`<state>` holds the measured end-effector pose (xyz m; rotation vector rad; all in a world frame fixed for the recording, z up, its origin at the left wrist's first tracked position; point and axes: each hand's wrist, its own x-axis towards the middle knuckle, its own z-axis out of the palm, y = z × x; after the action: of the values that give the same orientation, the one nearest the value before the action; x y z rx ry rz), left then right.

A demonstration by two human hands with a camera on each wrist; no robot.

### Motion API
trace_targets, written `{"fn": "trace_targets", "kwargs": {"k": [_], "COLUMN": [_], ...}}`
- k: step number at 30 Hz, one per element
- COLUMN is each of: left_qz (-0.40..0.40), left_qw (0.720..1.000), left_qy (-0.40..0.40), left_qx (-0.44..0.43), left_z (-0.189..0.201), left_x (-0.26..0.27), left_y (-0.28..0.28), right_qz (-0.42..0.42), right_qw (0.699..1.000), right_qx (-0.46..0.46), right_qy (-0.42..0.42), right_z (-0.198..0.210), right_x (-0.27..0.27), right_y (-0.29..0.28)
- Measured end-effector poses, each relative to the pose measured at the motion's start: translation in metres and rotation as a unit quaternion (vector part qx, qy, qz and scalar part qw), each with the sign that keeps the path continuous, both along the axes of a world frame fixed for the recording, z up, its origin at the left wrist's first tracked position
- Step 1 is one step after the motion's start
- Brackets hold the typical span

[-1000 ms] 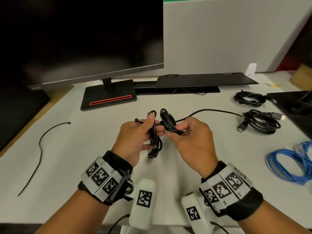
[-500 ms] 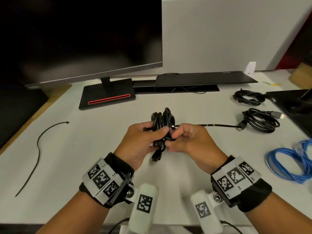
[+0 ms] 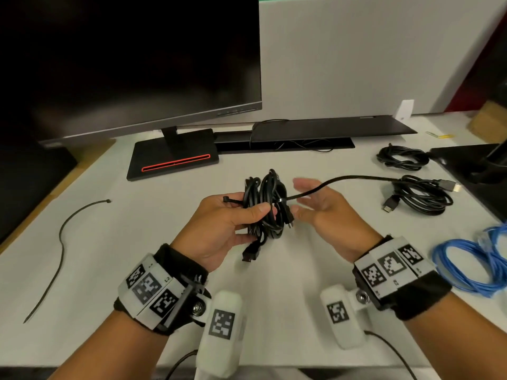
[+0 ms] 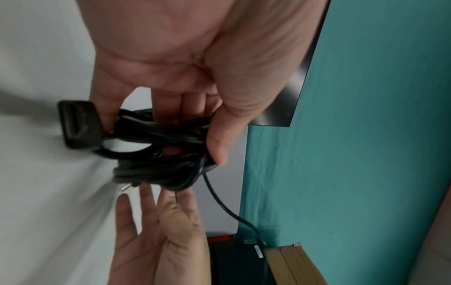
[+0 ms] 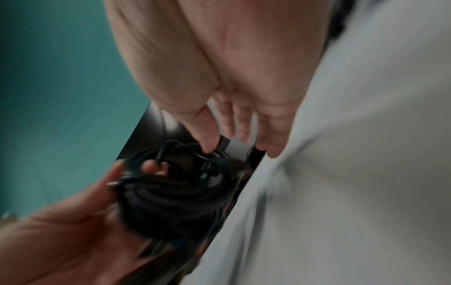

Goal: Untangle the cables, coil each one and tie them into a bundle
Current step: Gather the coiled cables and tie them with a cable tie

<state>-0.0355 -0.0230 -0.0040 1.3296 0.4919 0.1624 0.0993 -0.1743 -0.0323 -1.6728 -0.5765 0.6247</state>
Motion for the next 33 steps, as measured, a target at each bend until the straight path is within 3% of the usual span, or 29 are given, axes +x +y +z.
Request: {"fn": "trace_targets", "kwargs": {"k": [4, 9, 15, 21, 23, 25, 28, 31, 33], "left_qz": [-0.052, -0.039, 0.102, 0.184, 0.200, 0.210, 0.206, 0.190, 0.188], "left_qw": [0.999, 0.999, 0.993, 0.980, 0.977, 0.974, 0.973, 0.975, 0.975], "left_qy": [0.004, 0.029, 0.050, 0.048, 0.045, 0.045, 0.053, 0.058, 0.060], "left_qx": [0.011, 0.005, 0.035, 0.059, 0.064, 0.073, 0.092, 0.099, 0.100], "left_z": [0.002, 0.004, -0.003, 0.002, 0.004, 0.005, 0.004, 0.003, 0.003], "left_x": [-0.002, -0.003, -0.004, -0.017, -0.021, -0.023, -0.021, -0.017, -0.015], "left_y": [0.000, 0.005, 0.038, 0.080, 0.088, 0.091, 0.085, 0.075, 0.069], "right_qz": [0.106, 0.092, -0.045, -0.091, -0.079, -0.067, -0.067, -0.043, -0.065], "right_qw": [0.992, 0.993, 0.988, 0.962, 0.969, 0.985, 0.969, 0.971, 0.981], "right_qx": [0.044, -0.001, 0.057, 0.062, 0.032, -0.091, -0.239, -0.232, -0.178], "right_qy": [-0.053, -0.067, 0.135, 0.249, 0.231, 0.131, 0.012, 0.035, 0.051], "right_z": [0.013, 0.012, 0.020, 0.023, 0.026, 0.030, 0.035, 0.039, 0.039], "right_x": [0.011, 0.017, 0.046, 0.073, 0.074, 0.075, 0.075, 0.070, 0.065], "right_y": [0.005, 0.006, -0.019, -0.043, -0.048, -0.049, -0.041, -0.033, -0.030]}}
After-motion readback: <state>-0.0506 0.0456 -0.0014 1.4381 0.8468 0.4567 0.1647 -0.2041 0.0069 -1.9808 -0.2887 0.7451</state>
